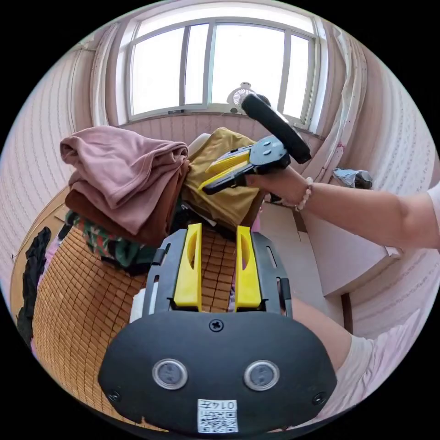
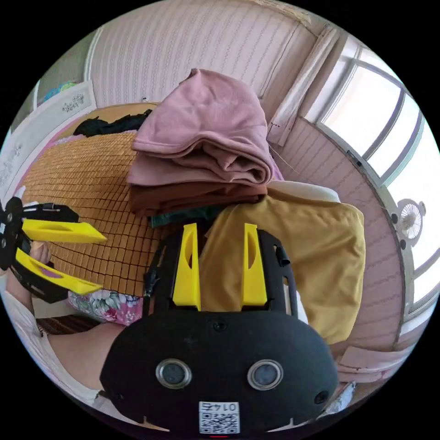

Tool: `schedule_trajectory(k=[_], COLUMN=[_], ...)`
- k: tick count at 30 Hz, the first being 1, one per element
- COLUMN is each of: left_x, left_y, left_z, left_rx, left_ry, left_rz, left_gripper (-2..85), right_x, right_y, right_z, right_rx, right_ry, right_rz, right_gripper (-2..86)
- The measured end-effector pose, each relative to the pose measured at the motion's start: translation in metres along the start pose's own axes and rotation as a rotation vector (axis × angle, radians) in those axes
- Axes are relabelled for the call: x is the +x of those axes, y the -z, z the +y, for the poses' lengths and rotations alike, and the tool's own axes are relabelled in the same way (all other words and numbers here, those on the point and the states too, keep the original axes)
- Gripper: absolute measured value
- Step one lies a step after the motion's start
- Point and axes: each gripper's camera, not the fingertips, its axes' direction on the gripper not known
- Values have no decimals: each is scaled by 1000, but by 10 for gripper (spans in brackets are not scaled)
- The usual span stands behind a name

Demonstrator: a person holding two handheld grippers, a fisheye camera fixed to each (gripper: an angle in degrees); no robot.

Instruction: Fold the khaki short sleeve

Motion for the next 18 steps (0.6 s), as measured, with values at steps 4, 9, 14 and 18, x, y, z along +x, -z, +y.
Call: schedule_trajectory(k=[4,9,14,18], left_x=[-9,-16,-6,3], left_y=[-55,-105,-143,-131], left_z=[-34,-66,-87,-101], left_rx=[-76,-100,-159,-200], left_ry=[54,91,148,141], left_rz=[16,-87,25,22], left_gripper=[112,116,98,28], right_x=[38,102,144,161], right_y=[9,50,74,114], right_z=[27,112,183,228], right_rx=[45,237,342,503], right_ry=[-30,-219,-332,-342], right_rz=[-13,-242,-415,-494], right_gripper=[41,22,19,19])
